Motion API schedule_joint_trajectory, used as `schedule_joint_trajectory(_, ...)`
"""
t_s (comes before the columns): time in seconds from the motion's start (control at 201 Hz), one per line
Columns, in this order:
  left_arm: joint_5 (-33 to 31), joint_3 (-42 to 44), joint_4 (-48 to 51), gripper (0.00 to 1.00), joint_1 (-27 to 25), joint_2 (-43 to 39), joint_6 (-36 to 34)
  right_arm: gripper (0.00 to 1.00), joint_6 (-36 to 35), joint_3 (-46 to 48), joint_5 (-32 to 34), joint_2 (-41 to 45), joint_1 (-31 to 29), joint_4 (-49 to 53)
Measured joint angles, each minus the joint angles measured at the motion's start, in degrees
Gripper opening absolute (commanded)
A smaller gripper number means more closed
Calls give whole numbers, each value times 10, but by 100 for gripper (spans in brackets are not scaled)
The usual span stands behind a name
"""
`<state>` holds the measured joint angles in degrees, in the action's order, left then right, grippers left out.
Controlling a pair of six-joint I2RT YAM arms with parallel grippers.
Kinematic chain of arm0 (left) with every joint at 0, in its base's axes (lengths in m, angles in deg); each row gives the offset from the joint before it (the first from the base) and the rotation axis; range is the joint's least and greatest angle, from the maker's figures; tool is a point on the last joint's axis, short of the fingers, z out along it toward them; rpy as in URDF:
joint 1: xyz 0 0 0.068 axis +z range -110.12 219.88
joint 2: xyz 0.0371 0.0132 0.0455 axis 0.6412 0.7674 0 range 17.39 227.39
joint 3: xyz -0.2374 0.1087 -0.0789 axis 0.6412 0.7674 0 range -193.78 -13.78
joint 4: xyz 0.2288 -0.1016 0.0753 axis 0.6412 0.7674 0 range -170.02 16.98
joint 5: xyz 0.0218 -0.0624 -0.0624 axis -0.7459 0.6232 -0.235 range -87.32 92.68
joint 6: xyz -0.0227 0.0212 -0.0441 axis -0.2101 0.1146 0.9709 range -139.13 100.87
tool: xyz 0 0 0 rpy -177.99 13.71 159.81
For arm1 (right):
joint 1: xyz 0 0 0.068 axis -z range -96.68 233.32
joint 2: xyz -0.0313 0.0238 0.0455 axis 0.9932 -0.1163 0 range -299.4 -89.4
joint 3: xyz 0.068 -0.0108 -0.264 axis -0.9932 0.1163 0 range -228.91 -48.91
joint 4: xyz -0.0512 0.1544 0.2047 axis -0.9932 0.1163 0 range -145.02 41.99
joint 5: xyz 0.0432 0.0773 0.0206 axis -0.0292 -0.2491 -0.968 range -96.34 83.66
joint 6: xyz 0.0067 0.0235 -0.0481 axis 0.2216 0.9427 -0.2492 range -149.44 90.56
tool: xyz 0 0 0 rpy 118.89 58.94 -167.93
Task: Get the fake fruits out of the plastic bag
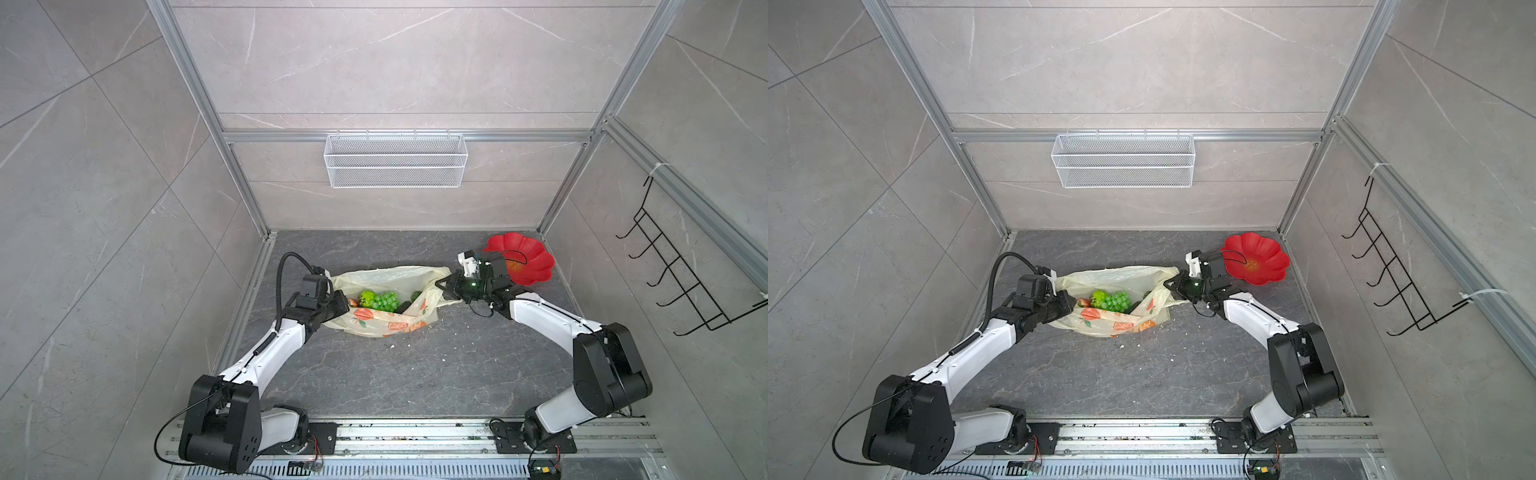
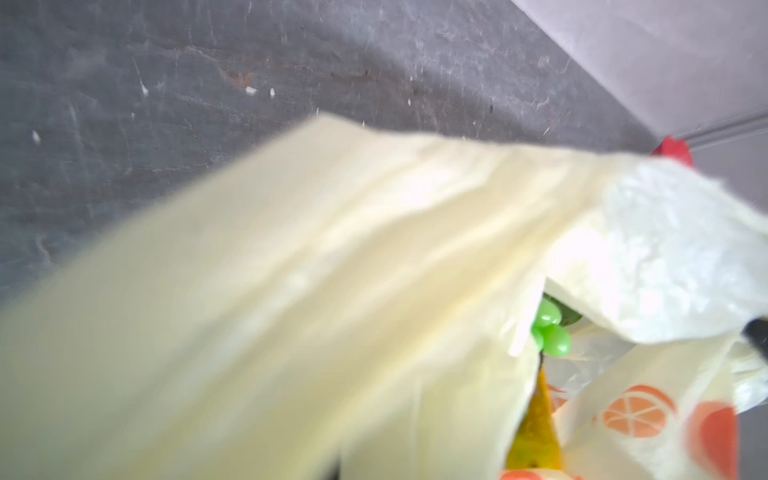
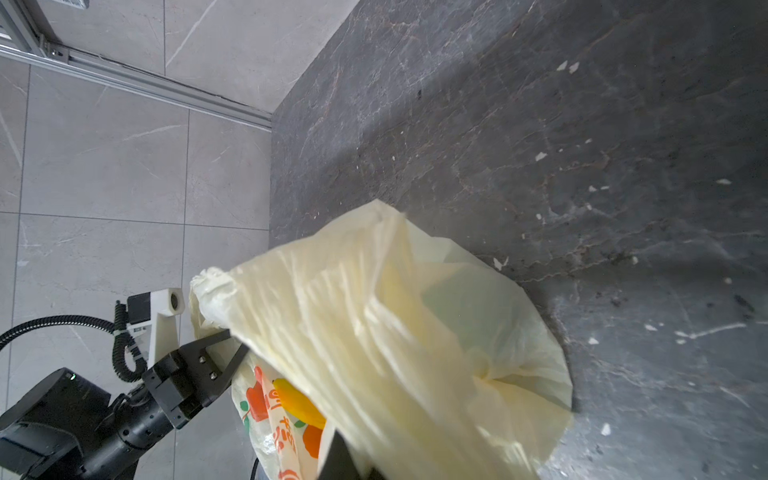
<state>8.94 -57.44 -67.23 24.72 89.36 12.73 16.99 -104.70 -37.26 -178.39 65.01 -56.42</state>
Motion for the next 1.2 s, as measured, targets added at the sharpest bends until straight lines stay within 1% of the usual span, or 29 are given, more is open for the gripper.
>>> schedule_joint_trajectory(0.07,-38,-1,43,53,-18,-18,1,0,-7,-5,7,9,0,11)
schedule_joint_trajectory(0.08,-52,-2,55,54,-22,-22,1,0,-9,-5,9,11,0,13)
schedule_joint_trajectory(0.259,-167,-44,190,70,-83,-59,21,0,-24,-11,31,31,-7,38)
schedule_joint_trajectory(0.284,-184,-56,209,77,-92,-59,23,0,-26,-11,34,31,-9,41)
schedule_joint_trajectory(0.329,-207,-73,234,81,-108,-59,25,0,-30,-13,40,33,-13,46)
schedule_joint_trajectory(0.398,-240,-102,265,82,-131,-55,27,0,-37,-16,49,33,-21,56)
schedule_joint_trajectory(0.473,-259,-131,281,84,-145,-40,26,0,-43,-20,59,33,-29,69)
schedule_joint_trajectory(0.642,-290,-165,283,85,-145,17,24,0,-54,-24,71,40,-38,82)
schedule_joint_trajectory(0.722,-290,-170,279,77,-132,48,24,0,-56,-24,76,47,-38,87)
schedule_joint_trajectory(0.782,-287,-171,272,65,-118,68,24,0,-57,-24,78,52,-38,89)
schedule_joint_trajectory(0.841,-280,-171,263,46,-108,80,20,0,-57,-24,82,56,-38,90)
schedule_joint_trajectory(0.871,-269,-170,256,35,-102,84,19,0,-57,-24,83,57,-38,90)
schedule_joint_trajectory(0.931,-242,-165,230,17,-90,85,18,0,-55,-23,83,57,-35,89)
schedule_joint_trajectory(0.971,-223,-156,209,7,-80,82,16,0,-51,-21,75,57,-28,84)
schedule_joint_trajectory(1.011,-199,-137,179,1,-65,75,18,0,-42,-12,60,57,-13,68)
schedule_joint_trajectory(1.08,-140,-89,129,0,-22,53,25,0,-29,3,38,54,16,41)
schedule_joint_trajectory(1.085,-127,-81,121,0,-11,49,27,0,-26,5,36,53,18,40)
schedule_joint_trajectory(1.095,-118,-77,117,0,-7,47,28,0,-24,7,31,52,25,35)
schedule_joint_trajectory(1.1,-108,-66,108,0,5,43,29,0,-23,8,29,51,27,33)
schedule_joint_trajectory(1.125,-84,-48,90,0,31,34,36,0,-16,11,18,46,37,22)
schedule_joint_trajectory(1.165,-8,-10,50,0,85,18,54,0,-6,14,-12,31,47,3)
schedule_joint_trajectory(1.205,30,11,31,0,113,10,64,0,5,16,-32,15,43,-20)
